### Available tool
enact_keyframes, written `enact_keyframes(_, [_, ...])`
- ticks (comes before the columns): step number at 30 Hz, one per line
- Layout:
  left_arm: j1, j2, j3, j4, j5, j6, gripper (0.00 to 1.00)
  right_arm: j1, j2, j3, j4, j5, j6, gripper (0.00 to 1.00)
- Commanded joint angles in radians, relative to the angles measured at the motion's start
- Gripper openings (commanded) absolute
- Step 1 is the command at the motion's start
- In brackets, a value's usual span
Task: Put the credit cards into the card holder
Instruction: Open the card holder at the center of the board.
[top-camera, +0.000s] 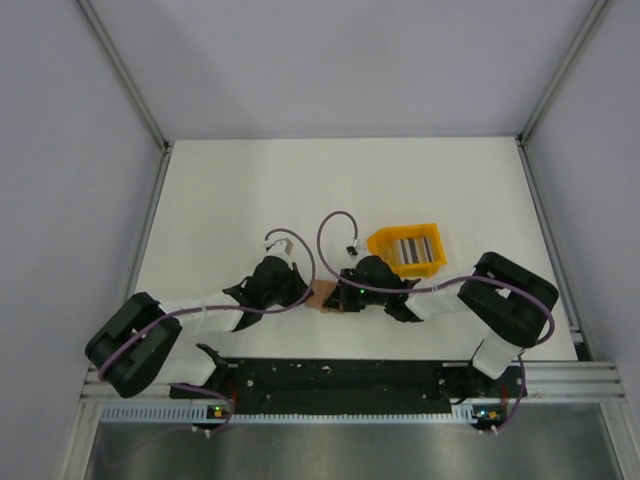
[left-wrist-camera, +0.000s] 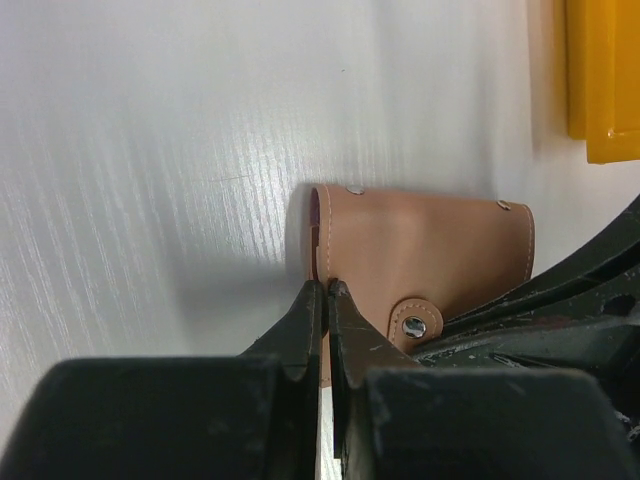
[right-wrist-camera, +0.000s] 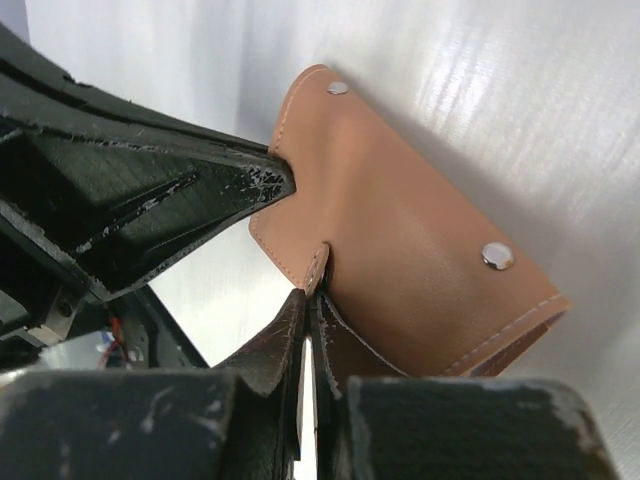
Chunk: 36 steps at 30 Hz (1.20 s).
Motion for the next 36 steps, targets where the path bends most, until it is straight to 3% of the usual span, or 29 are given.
enact_keyframes(1, [-0.037,0.054,-0.001,-0.046,0.076,-0.060,0.00,0.027,0.001,0.007,0.079,-0.003,-0.244,0.00])
enact_keyframes(6, [-0.037,0.073,0.023,-0.086,0.033,-0.077,0.00,0.027,0.014,-0.002,0.180,-0.210,-0.412,0.00])
enact_keyframes(9, [-0.037,0.074,0.031,-0.103,0.010,-0.085,0.00,0.027,0.031,-0.014,0.222,-0.259,-0.446,0.00])
enact_keyframes(16, [-0.037,0.042,0.026,-0.142,-0.052,-0.082,0.00,0.029,-0.065,-0.094,0.242,-0.210,-0.433,0.01])
enact_keyframes(17, [-0.037,0.031,0.025,-0.146,-0.056,-0.076,0.00,0.027,-0.094,-0.104,0.218,-0.197,-0.432,0.17])
enact_keyframes(18, [-0.037,0.019,0.025,-0.147,-0.061,-0.063,0.00,0.027,-0.126,-0.112,0.174,-0.194,-0.435,0.24])
enact_keyframes(21, [-0.035,0.004,0.038,-0.161,-0.072,-0.036,0.12,0.027,-0.188,-0.112,0.023,-0.249,-0.469,0.43])
enact_keyframes(26, [-0.035,-0.001,0.086,-0.192,-0.079,0.007,0.23,0.027,-0.245,-0.112,-0.107,-0.381,-0.499,0.41])
enact_keyframes(30, [-0.034,-0.022,0.130,-0.265,-0.113,0.041,0.34,0.017,-0.387,-0.108,-0.277,-0.077,-0.454,0.45])
enact_keyframes(32, [-0.034,-0.054,0.144,-0.277,-0.125,0.064,0.49,-0.021,-0.453,-0.071,-0.426,0.117,-0.362,0.45])
enact_keyframes(36, [-0.031,-0.107,0.180,-0.307,-0.173,0.144,0.64,-0.101,-0.504,-0.082,-0.465,0.124,-0.225,0.55])
